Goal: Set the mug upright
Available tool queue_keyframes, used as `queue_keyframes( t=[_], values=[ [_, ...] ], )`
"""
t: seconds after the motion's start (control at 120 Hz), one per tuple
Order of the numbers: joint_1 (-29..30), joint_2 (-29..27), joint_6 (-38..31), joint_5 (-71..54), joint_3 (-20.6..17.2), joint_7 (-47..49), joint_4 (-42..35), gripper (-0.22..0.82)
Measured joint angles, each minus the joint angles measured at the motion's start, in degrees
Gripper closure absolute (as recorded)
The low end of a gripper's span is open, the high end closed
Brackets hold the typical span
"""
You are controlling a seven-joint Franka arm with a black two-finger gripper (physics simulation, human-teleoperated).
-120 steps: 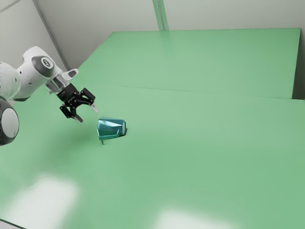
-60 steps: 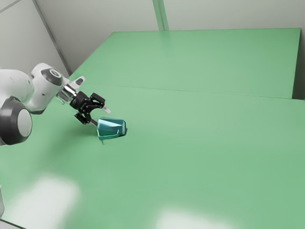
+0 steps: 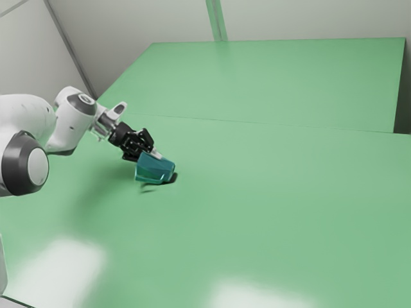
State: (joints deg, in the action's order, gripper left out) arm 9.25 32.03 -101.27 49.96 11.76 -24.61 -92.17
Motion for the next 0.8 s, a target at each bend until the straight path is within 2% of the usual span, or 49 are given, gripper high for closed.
queue_keyframes(
  t=[0.167, 0.4, 0.617, 0.8],
  values=[
    [-0.2, -0.2, -0.6, -0.1, -2.7, -0.2, 0.6, 0.73],
    [-0.9, -3.3, -2.2, -4.1, -5.0, 0.5, 0.3, 0.75],
    [-5.9, -12.0, -4.6, -22.0, -7.7, 4.1, -1.8, 0.77],
    [-9.7, -22.6, -8.9, -36.2, -8.7, 9.1, -13.9, 0.78]
  ],
)
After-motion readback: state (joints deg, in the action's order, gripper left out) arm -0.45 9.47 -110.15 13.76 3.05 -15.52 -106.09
